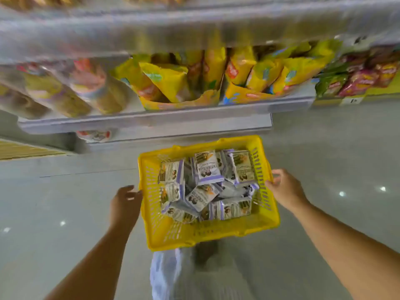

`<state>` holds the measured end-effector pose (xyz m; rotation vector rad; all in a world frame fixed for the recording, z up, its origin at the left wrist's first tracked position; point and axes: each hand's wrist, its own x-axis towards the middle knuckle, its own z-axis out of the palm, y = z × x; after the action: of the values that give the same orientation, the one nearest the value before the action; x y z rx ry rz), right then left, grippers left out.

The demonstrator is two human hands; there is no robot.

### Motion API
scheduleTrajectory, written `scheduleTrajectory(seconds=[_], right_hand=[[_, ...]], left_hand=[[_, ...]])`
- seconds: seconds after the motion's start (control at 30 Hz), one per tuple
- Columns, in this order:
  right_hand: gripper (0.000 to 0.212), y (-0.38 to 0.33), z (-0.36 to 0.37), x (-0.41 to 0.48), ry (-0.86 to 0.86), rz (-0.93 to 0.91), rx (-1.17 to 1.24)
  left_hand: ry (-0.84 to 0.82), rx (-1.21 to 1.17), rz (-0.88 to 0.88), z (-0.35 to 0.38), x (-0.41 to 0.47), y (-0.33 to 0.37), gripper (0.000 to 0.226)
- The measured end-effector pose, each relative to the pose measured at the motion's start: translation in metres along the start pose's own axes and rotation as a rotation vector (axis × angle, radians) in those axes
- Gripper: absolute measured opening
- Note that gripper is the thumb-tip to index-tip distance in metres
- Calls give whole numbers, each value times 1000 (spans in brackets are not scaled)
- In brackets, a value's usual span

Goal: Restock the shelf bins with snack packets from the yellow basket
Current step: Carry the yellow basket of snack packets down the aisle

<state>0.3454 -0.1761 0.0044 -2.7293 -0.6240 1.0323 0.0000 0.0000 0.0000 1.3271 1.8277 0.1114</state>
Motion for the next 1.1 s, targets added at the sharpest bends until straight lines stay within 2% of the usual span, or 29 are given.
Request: scheduleTrajectory(seconds=[0.1, 0.2, 0.37, 0.57, 0.7, 0.87, 1.1], right_hand=[[55, 16, 33, 35, 72, 36, 31], [66, 27, 63, 57, 98, 97, 20], [57, 36, 90, 79, 195, 146, -8], [40, 32, 84, 74, 223, 169, -60], [29, 29, 55, 41, 279, 143, -62], [27, 22, -15, -31, 310, 136, -44], [26, 19, -141, -140, 416, 144, 20]], left_hand=[[40, 1, -65, 38, 32, -25, 59], [59, 63, -86, 70, 53, -46, 67], [120, 106, -129, 96, 74, -62, 49], [122, 233, -122, 84, 73, -52, 38], [185, 205, -119, 61, 44, -32, 32], [197, 209, -44, 6, -18, 11, 26], [192, 221, 166, -71, -110, 105, 25]])
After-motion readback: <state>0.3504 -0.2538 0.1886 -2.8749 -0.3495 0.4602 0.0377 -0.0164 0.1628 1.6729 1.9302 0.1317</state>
